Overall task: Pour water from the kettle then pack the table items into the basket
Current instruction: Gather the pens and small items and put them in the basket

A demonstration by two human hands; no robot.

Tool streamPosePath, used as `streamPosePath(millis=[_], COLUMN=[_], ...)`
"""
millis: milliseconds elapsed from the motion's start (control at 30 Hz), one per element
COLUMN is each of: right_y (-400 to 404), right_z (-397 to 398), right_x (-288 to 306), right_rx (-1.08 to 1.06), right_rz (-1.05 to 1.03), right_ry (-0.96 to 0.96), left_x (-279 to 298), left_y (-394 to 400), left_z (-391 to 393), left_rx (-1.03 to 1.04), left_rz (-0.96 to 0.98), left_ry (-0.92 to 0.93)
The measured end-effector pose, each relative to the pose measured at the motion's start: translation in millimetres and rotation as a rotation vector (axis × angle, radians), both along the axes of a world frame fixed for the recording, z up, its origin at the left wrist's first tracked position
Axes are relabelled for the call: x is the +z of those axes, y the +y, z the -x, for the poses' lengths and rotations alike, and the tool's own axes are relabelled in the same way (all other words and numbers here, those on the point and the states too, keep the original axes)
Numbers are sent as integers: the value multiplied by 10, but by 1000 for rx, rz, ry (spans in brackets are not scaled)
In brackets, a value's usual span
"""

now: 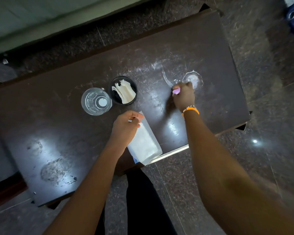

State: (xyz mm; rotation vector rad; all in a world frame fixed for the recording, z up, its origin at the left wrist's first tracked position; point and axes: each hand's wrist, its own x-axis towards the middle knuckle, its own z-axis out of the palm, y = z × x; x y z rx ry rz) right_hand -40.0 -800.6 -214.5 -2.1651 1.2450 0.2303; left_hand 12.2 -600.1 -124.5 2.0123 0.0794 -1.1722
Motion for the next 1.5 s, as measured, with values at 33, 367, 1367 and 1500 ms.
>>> streamPosePath(millis=[33,367,1367,1500], right_y=[141,2004,6769,7027], right_z=[41,208,-2512,-2888], right_x=[55,871,1323,1361], right_rx=[-43,64,971,1051], right_rz=[-29,-377,-254,-138], right_ry=[-43,-360,-462,-478], left_x=[20,347,628,566], left_y=[46,955,5794,5843], left_z=[-5,-17,-1136,-1376], left_rx=[34,465,1316,1294], left_rz=[6,176,139,147], left_ry=[2,-45,-225,-215])
